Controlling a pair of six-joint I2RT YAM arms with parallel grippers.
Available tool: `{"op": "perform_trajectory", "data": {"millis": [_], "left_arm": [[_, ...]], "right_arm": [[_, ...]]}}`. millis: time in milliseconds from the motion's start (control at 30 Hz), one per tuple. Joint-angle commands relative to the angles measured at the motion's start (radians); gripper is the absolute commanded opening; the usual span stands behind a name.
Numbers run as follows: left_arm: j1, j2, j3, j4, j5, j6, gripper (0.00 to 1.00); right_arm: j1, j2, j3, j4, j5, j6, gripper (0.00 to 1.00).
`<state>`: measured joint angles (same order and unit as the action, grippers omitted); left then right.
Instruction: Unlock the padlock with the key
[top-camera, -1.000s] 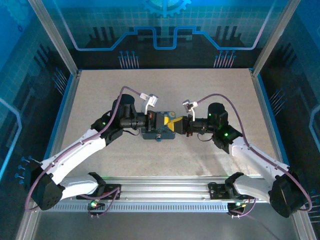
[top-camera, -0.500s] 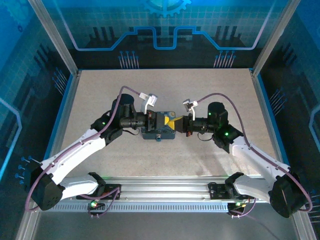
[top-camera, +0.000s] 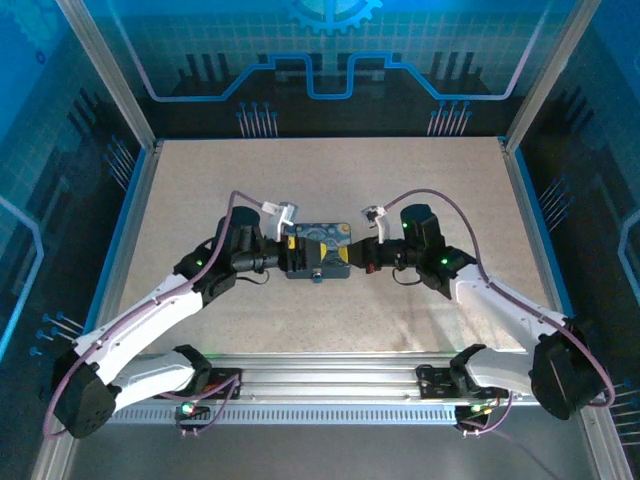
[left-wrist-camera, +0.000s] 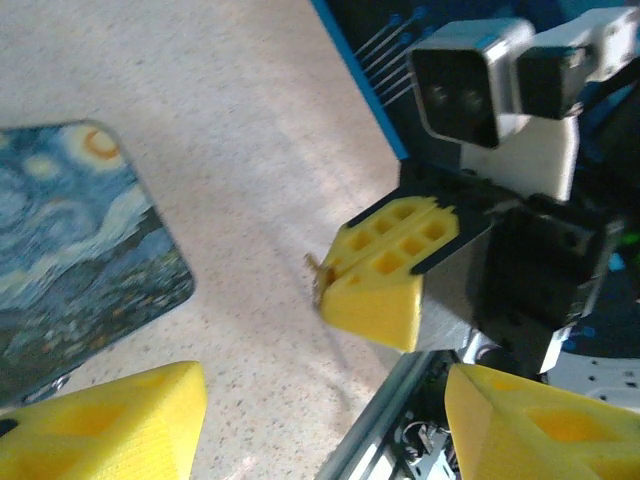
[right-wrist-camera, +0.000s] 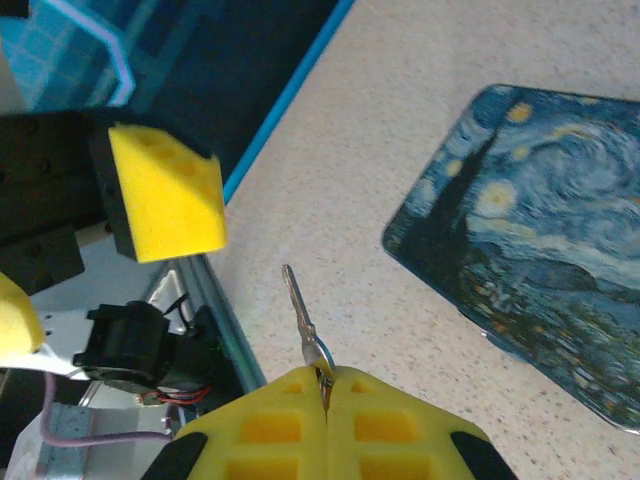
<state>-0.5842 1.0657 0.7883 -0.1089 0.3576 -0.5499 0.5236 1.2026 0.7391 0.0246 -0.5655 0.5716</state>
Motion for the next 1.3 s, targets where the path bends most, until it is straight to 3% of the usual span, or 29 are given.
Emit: {"op": "perform_trajectory", "data": {"millis": [0, 200, 433, 633, 1267], "left_arm": [[0.008, -0.022, -0.080, -0.024, -0.065, -0.059, 0.66], [0.006, -0.009, -0.187, 0.022, -0.086, -0.110, 0.66], [0.006, 0.111, -0.244, 0.134, -0.062, -0.151, 0.65], [0.032, 0.187, -0.233, 0.187, -0.100, -0.130, 0.67], [0.152, 0.394, -0.129, 0.285, -0.029, -0.071, 0.67]], "right_arm": [[0.006, 0.046, 0.032, -0.038, 0.059, -0.004, 0.00], [0.007, 0.136, 0.039, -0.010, 0.106, 0.041, 0.00], [0.007, 0.242, 0.084, -0.004, 0.126, 0.057, 0.00], [0.003, 0.325, 0.134, -0.041, 0.164, 0.045, 0.00], [0.005, 0.437, 0.166, -0.132, 0.190, 0.040, 0.00]]}}
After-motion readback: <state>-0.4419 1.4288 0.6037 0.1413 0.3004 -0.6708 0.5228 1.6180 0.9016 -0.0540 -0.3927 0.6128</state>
